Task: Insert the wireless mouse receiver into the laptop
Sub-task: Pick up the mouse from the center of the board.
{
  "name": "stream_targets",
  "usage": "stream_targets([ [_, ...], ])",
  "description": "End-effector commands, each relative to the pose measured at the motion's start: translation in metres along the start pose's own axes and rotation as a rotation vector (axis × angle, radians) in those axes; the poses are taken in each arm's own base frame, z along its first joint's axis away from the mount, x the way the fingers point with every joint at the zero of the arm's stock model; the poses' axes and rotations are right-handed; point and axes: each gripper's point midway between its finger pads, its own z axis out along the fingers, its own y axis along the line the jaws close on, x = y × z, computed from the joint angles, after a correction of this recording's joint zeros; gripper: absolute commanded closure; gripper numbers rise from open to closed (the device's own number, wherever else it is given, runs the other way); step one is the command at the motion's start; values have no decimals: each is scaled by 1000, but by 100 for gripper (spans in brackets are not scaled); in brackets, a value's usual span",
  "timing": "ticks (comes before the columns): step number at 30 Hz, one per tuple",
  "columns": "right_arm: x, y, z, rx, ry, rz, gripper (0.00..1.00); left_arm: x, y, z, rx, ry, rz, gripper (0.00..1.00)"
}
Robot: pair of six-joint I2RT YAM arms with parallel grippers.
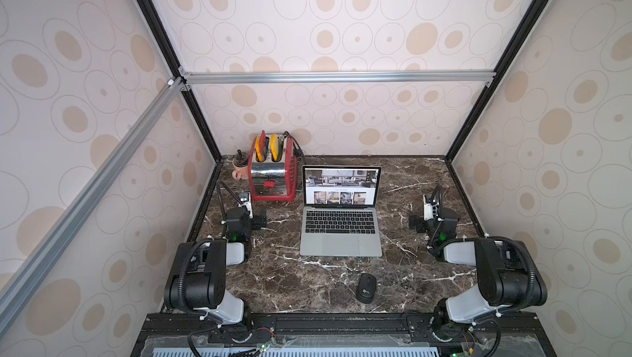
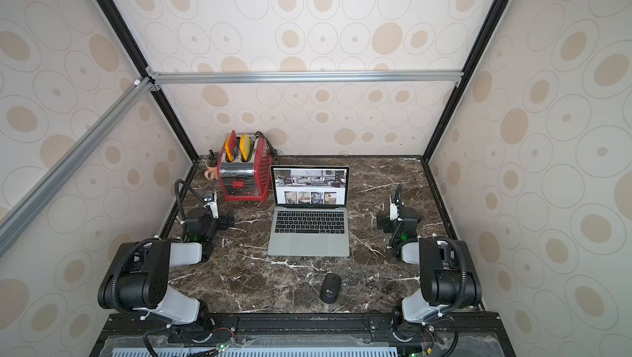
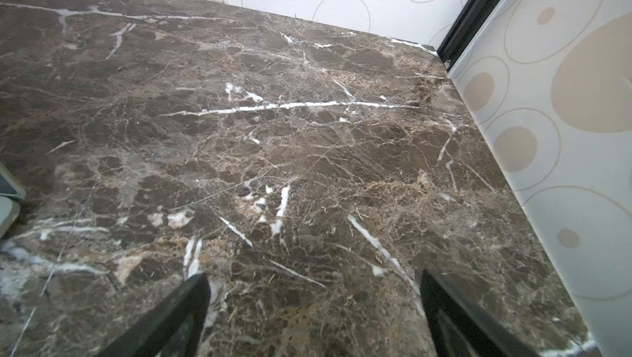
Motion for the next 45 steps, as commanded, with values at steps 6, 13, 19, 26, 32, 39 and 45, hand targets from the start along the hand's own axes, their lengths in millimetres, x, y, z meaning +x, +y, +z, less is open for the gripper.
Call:
stream_targets([
  [6,-7,-2,1,0,-15,-11,0,-12,0,1,-9,-34,-11,1],
  [13,-7,-3,1,2,-15,-12,0,-13,0,1,-11,-36,-10,1],
  [19,-12,-3,-1,2,-38,-19,0,-15,-2,-1,-19,-45,9,1],
  [26,-63,-6,-50,48,215,116,7,-64,-12,-31,-98,23,46,1],
  [32,-43,73,-110,-136,321,129,3,-58,-60,-71,-106,92,-16,1],
  [39,8,149,-180,-278,509,108,0,-13,-140,-111,44,181,5,1],
  [45,45,205,-221,-419,676,96,0,20,-177,-125,217,334,-58,1],
])
